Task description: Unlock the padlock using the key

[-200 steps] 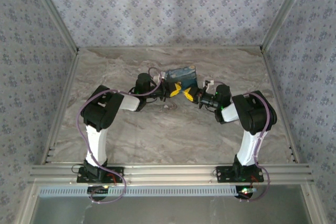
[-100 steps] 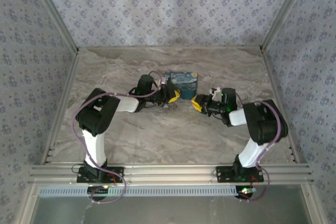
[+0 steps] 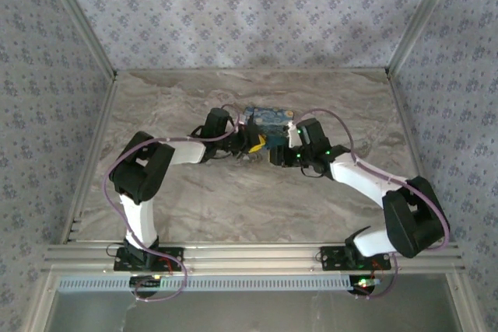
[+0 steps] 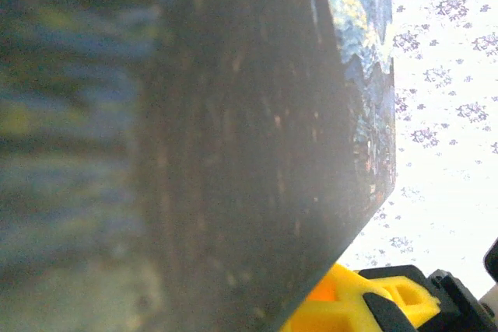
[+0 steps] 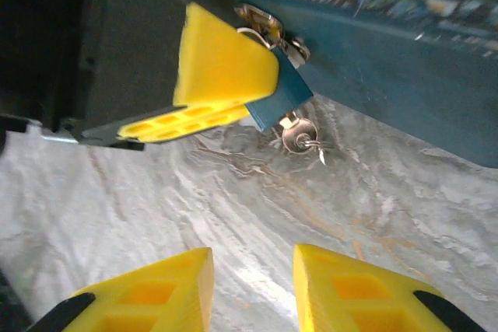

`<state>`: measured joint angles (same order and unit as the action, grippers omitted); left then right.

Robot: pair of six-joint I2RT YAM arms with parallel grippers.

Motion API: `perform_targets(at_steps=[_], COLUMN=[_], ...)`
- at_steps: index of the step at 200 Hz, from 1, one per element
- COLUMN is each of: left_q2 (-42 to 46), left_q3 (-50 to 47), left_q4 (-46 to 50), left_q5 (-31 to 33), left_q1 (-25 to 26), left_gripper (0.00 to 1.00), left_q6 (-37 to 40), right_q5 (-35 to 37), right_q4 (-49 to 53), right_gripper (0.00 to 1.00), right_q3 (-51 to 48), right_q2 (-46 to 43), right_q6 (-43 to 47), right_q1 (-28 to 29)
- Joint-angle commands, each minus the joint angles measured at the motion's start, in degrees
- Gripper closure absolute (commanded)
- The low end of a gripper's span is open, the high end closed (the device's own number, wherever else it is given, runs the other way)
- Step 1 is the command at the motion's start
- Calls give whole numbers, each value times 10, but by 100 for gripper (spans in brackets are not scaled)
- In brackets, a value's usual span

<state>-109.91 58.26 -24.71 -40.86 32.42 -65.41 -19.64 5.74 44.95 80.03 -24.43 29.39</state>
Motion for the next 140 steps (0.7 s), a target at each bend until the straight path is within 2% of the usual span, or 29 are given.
perform_targets(at_steps=[1,43,108,140], left_q2=[30,37,44,44], left_q3=[22,27,38,40], left_q4=[-5,9,27,26], left_q5=[-28,-42,-51,-55], left_q1=[4,4,4,4], left_gripper=[100,100,100,100], left_q6=[-3,-1,3,3], right_q5=[112,146,157,185], right_q4=[52,52,51,60], right_gripper=[61,57,58,58], right_q3=[30,62,98,119], right_q2=[11,42,79,99], right_q6=[81,121,148,161], right_q1=[20,30,43,55])
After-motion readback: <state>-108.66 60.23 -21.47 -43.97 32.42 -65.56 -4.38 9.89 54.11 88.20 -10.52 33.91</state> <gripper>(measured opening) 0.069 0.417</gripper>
